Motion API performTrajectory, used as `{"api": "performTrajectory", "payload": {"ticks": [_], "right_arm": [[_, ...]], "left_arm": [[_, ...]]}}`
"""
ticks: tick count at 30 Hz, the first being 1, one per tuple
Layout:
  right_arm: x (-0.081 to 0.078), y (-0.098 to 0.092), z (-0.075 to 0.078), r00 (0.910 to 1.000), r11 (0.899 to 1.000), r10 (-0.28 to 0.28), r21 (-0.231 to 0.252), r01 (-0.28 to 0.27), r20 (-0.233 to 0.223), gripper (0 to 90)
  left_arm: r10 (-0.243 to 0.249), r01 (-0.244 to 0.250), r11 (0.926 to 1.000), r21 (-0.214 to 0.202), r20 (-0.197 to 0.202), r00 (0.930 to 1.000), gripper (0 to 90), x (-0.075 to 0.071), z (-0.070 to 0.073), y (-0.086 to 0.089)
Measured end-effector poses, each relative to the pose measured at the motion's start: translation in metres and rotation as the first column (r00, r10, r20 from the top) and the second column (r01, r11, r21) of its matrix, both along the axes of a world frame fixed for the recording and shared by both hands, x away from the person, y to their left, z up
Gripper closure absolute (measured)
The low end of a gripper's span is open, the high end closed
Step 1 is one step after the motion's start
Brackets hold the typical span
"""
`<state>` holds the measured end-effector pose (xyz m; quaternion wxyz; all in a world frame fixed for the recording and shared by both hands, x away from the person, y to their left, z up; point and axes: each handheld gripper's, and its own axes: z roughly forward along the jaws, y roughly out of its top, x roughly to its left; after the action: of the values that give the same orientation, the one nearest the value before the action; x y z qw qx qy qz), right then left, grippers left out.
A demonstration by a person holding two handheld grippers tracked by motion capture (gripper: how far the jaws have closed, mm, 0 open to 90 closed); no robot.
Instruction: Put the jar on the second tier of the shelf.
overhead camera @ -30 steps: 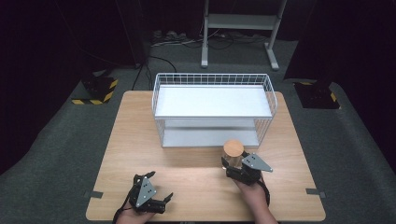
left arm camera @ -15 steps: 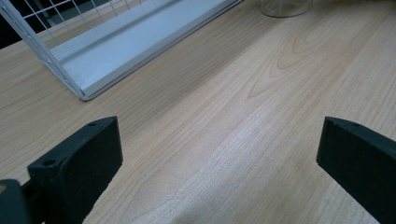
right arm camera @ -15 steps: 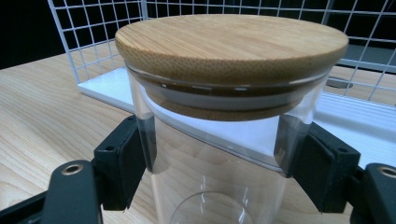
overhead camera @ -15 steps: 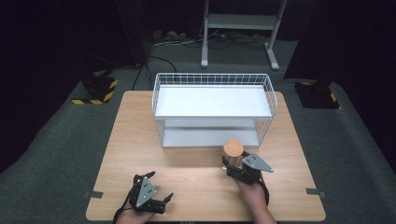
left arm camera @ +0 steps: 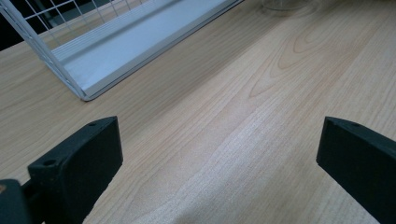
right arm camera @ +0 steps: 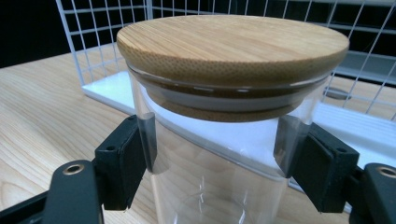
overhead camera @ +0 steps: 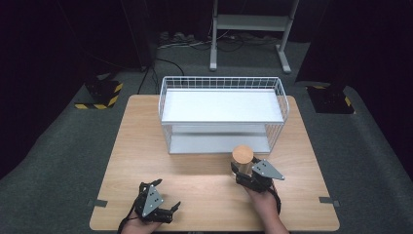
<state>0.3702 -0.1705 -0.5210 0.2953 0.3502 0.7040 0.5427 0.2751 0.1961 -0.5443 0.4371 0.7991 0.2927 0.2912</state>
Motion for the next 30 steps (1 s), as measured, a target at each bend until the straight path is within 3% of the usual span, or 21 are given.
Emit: {"api": "performTrajectory", "payload": {"ticks": [30], "right_arm": [[-0.032,-0.019,0.036,0.9960,0.999,0.001,0.047,-0.005,0.089,26.0]], "left_arm": [[-0.005,0.005,1.0000,0.008,0.003,1.0000,0.6,0.000,0.000,0.000]]}}
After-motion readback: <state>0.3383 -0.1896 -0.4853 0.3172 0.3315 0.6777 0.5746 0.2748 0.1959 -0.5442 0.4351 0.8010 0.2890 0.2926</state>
